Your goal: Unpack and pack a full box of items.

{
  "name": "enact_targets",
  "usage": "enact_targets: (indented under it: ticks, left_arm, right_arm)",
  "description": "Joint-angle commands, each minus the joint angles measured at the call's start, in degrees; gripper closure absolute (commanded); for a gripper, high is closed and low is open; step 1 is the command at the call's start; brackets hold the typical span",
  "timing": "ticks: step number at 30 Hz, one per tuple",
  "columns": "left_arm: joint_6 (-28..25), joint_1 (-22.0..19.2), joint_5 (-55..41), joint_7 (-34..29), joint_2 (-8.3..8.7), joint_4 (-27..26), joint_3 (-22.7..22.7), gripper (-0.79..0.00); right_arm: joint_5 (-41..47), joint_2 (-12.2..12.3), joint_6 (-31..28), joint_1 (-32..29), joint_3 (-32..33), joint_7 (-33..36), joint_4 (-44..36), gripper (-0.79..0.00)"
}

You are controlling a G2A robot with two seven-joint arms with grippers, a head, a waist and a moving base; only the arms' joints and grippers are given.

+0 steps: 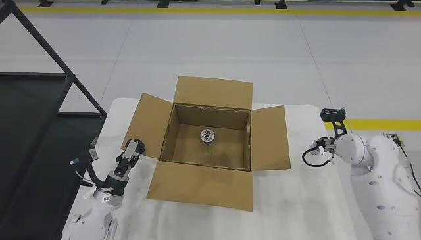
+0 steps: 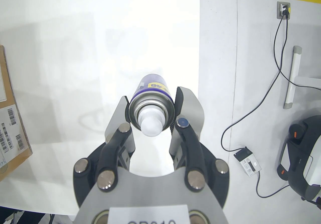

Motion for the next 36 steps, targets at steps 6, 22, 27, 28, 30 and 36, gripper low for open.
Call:
enact_targets:
  ticks: [6, 22, 27, 28, 30, 36]
  left_arm:
    - [0.0, 0.0, 0.0, 0.0, 0.0, 0.0, 0.0, -0.785]
    - [0.0, 0.0, 0.0, 0.0, 0.0, 0.0, 0.0, -0.785]
    - [0.0, 0.0, 0.0, 0.0, 0.0, 0.0, 0.0, -0.785]
    - [0.0, 0.0, 0.0, 0.0, 0.0, 0.0, 0.0, -0.785]
    - [0.0, 0.0, 0.0, 0.0, 0.0, 0.0, 0.0, -0.785]
    - [0.0, 0.0, 0.0, 0.0, 0.0, 0.0, 0.0, -0.785]
  right_arm:
    - [-0.13, 0.13, -1.19, 1.13, -0.88, 0.56, 2.35, 0.0]
    - [-0.24, 0.2, -1.9, 2.26, -3.15, 1.76, 3.82, 0.0]
    - [-0.17, 0.23, -1.69, 2.48, -3.58, 1.99, 4.32, -0.062]
    - [-0.13, 0.24, -1.59, 2.57, -3.59, 2.06, 4.42, -0.256]
    - [0.12, 0.28, -1.61, 2.63, -3.53, 2.12, 4.44, -0.489]
    - [0.22, 0.5, -1.52, 2.36, -3.23, 2.56, 3.05, -0.785]
